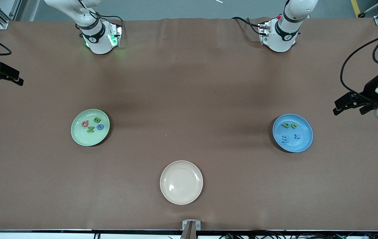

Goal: Sort upper and lower case letters into plates

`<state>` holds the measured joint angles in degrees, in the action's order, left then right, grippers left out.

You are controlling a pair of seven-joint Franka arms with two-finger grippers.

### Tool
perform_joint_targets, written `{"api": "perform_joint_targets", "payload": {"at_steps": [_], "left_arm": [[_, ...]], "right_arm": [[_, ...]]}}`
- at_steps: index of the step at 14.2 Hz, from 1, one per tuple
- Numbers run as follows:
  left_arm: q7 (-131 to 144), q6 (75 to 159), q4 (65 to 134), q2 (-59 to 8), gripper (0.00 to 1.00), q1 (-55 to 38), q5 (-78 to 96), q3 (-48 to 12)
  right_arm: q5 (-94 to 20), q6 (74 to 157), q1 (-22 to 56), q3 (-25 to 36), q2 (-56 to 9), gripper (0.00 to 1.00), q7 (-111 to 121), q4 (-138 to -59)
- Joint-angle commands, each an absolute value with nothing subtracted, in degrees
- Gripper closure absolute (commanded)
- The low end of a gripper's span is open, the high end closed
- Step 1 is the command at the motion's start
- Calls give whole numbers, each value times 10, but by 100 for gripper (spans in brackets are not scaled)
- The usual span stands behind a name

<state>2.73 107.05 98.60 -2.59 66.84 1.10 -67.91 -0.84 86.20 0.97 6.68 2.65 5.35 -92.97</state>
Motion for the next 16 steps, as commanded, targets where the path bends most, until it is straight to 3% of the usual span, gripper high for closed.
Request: {"api": "perform_joint_targets", "payload": {"at_steps": [1, 6, 16], "left_arm": [[23, 1018, 941, -15, 0, 671, 18, -683], [25, 992, 907, -16, 0, 673, 18, -679], [24, 978, 906, -18, 0, 675, 18, -668]], "right_arm": [[-7, 868, 6, 62, 47, 0, 61, -953], [-6, 876, 11, 62, 47, 0, 62, -952], [-5, 897, 6, 63, 47, 0, 63, -952]]}}
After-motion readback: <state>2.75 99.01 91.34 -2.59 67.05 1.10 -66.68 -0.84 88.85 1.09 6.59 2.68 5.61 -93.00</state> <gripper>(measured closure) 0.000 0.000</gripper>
